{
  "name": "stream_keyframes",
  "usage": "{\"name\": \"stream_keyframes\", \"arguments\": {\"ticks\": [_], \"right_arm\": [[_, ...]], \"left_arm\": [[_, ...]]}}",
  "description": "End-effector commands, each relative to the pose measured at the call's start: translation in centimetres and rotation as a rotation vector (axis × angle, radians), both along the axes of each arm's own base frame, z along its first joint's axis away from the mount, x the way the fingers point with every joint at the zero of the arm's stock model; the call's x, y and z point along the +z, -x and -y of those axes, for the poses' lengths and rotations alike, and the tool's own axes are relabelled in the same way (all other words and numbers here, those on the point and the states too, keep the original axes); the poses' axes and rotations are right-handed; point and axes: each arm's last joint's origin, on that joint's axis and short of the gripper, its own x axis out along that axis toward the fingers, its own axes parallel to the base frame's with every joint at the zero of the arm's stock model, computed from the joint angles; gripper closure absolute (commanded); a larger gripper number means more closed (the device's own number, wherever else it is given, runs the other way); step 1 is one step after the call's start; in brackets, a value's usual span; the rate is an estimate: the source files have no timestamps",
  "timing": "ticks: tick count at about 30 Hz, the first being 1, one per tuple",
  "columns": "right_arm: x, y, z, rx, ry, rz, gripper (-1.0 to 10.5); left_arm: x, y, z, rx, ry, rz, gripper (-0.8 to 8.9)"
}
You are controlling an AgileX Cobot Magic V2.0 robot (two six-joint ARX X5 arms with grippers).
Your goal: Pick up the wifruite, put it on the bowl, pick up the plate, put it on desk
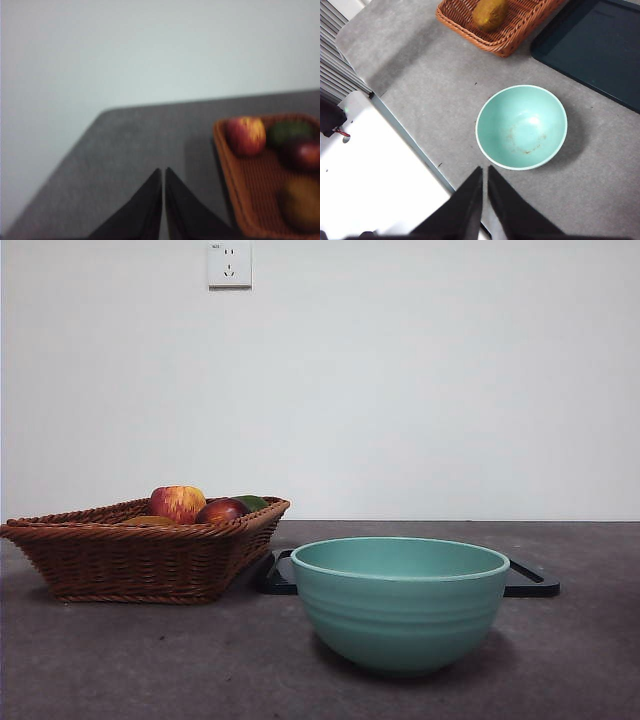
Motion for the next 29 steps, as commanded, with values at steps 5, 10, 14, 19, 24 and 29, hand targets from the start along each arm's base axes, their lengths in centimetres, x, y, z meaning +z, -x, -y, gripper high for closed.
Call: {"name": "stream_keyframes", "arguments": {"ticks": [5, 10, 14, 19, 24, 29], "right_arm": [[0.6, 0.0, -0.1, 0.015, -0.010, 0.027, 9.4], [0.6, 0.0, -0.1, 0.015, -0.010, 0.027, 9.4], [0.6, 0.0, -0.1, 0.015, -0.010, 0.027, 9.4], [0.6, 0.0, -0.1, 0.015, -0.010, 0.027, 9.4], [0.6, 0.0, -0.1, 0.015, -0.010, 0.027, 9.4], [0.6, 0.0, -0.1, 0.015, -0.010, 0.027, 9.4]], "left_arm": [[-3.4, -0.3, -0.1, 0.009, -0.001, -0.037, 8.04], [-5.1, -0.6, -0.1, 0.011, 0.033, -0.084, 8.04], [-6.1, -0.8, -0.1, 0.013, 0.056, -0.115, 8.04], [-6.6, -0.8, -0.1, 0.015, 0.071, -0.148, 8.04], [-6.6, -0.8, -0.1, 0.015, 0.077, -0.146, 8.05], [-6.6, -0.8, -0.1, 0.015, 0.077, -0.147, 8.04]]}}
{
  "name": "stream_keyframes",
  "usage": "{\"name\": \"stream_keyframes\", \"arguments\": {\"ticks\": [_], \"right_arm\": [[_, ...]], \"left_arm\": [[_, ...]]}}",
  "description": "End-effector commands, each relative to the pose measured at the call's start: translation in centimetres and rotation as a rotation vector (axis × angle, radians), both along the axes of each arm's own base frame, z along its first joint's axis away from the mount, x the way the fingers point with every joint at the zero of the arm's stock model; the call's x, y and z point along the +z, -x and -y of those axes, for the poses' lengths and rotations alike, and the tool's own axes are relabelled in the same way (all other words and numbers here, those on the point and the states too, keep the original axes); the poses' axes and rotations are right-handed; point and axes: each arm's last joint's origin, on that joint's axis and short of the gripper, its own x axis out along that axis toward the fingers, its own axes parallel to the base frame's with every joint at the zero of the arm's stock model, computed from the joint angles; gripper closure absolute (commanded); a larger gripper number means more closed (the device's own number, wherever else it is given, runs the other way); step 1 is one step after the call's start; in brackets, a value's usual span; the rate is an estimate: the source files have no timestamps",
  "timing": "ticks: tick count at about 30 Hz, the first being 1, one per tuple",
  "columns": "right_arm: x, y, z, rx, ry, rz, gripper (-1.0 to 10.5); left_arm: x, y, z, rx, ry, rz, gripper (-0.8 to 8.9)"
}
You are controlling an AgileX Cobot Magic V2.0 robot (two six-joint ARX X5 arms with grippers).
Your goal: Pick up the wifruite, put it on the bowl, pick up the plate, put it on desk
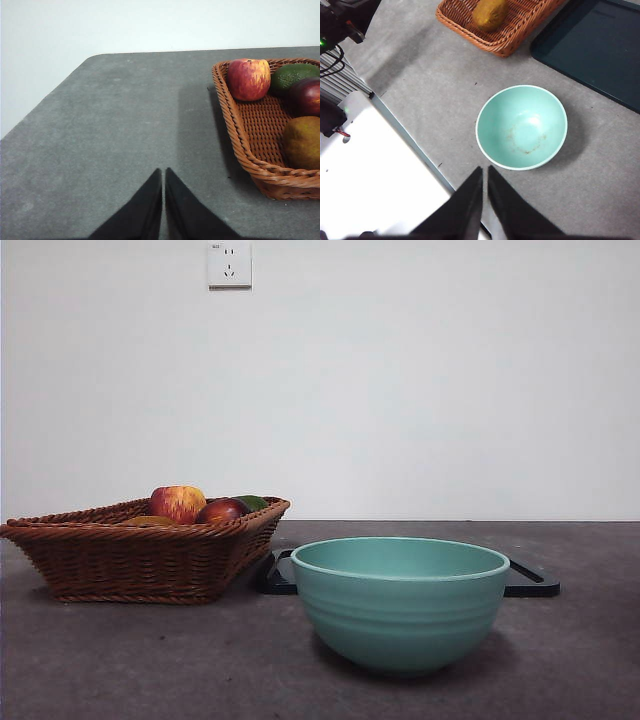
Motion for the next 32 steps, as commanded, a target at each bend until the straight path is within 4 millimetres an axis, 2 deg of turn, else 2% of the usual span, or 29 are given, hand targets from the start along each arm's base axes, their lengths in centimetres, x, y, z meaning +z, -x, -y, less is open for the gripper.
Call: {"name": "stream_keyframes", "arguments": {"ticks": [1, 23, 28, 32], "right_arm": [[0.6, 0.0, -0.1, 0.015, -0.010, 0.027, 9.4], [0.7, 0.0, -0.1, 0.015, -0.012, 0.030, 9.4], [1.0, 0.1, 0.9, -0.017, -0.007, 0.098, 9.4], [1.6, -0.1, 2.6, -0.137, -0.029, 0.237, 9.4]], "left_arm": [[-0.8, -0.1, 0.0, 0.008, 0.006, -0.027, 8.04], [-0.8, -0.1, 0.0, 0.008, 0.007, -0.027, 8.04], [-0.8, -0.1, 0.0, 0.008, 0.006, -0.026, 8.04], [-0.8, -0.1, 0.0, 0.008, 0.006, -0.027, 8.04]]}}
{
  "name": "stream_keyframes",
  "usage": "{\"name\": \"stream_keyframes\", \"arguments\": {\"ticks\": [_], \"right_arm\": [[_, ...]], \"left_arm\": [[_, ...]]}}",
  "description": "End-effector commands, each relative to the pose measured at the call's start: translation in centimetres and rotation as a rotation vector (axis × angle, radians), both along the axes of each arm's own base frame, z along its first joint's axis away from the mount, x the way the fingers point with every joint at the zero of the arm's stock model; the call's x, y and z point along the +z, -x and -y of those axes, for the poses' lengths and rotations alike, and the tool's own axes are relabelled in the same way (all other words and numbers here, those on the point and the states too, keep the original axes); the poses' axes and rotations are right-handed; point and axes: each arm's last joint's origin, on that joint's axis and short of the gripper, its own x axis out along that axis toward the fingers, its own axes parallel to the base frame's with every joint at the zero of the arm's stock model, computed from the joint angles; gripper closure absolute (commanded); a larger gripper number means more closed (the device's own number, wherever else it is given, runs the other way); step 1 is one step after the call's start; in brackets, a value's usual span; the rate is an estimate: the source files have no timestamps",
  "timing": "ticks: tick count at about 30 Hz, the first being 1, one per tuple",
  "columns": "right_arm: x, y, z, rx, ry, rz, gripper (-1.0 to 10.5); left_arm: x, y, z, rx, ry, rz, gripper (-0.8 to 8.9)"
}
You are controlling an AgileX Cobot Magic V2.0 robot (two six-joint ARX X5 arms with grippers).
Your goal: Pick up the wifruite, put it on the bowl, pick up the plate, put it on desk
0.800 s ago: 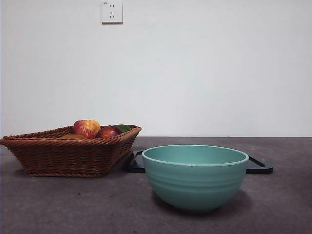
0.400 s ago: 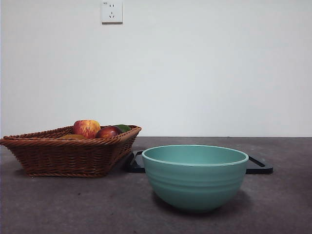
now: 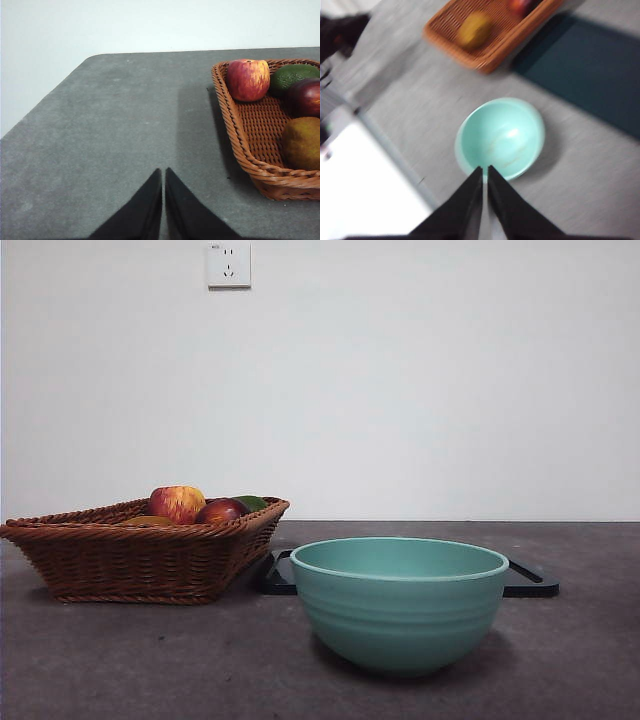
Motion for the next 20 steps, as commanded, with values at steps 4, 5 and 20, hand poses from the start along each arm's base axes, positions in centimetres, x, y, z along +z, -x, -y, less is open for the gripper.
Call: {"name": "stream_keyframes", "arguments": {"ticks": [4, 5, 20], "right_arm": [[0.9, -0.3, 2.4, -0.194, -0.020, 0.314, 9.4], [0.7, -0.3, 2.7, -0.227, -0.017, 0.347, 9.4], [-8.1, -0.3, 5.7, -0.678, 0.017, 0.709, 9.4]], "left_arm": [[-0.8, -0.1, 0.0, 0.008, 0.004, -0.027, 8.04], [-0.8, -0.1, 0.0, 0.008, 0.004, -0.027, 8.05], [-0.8, -0.1, 0.0, 0.008, 0.004, -0.027, 8.04]]}}
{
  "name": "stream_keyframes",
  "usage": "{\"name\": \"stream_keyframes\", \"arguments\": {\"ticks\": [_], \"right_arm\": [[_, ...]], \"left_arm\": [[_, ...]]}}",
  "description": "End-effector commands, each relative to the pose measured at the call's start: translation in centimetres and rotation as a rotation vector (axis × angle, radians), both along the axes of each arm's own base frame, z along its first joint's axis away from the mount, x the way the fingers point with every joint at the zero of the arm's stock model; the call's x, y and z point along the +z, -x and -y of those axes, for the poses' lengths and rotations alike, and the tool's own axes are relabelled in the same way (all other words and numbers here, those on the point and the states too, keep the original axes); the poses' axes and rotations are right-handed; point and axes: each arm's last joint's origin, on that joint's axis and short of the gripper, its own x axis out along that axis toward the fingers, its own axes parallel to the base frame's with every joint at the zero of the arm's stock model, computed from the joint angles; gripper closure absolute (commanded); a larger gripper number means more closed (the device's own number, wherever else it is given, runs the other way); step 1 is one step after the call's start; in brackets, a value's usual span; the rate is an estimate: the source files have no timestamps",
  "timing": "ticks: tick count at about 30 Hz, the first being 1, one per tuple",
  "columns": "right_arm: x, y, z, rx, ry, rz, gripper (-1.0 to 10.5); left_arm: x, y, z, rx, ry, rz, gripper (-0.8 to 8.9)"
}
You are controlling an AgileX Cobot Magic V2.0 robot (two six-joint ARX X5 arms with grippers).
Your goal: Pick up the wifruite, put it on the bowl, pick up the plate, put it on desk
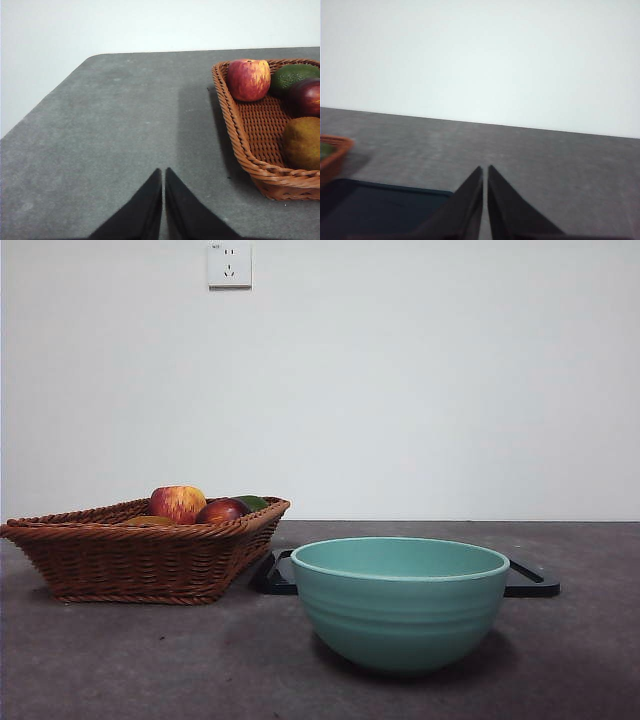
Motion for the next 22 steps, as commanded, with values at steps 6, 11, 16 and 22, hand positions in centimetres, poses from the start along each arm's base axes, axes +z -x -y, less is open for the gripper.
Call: {"name": "stream_keyframes", "arguments": {"ticks": [6, 11, 16, 22], "right_arm": [[-4.6, -0.1, 0.3, -0.078, -0.001, -0.001, 9.4], [-6.9, -0.2, 0.4, -0.100, -0.022, -0.028, 9.4], [-8.7, -0.4, 0.3, -0.099, -0.061, -0.063, 9.4], [-9.8, -0.3, 0.4, -0.104, -0.058, -0.167, 9.4]], "left_arm": [[-0.8, -0.1, 0.0, 0.008, 0.004, -0.027, 8.04], [-0.8, -0.1, 0.0, 0.008, 0.004, -0.027, 8.04], [-0.8, -0.1, 0.0, 0.008, 0.004, -0.027, 8.04], [-0.8, -0.1, 0.0, 0.008, 0.004, -0.027, 8.04]]}}
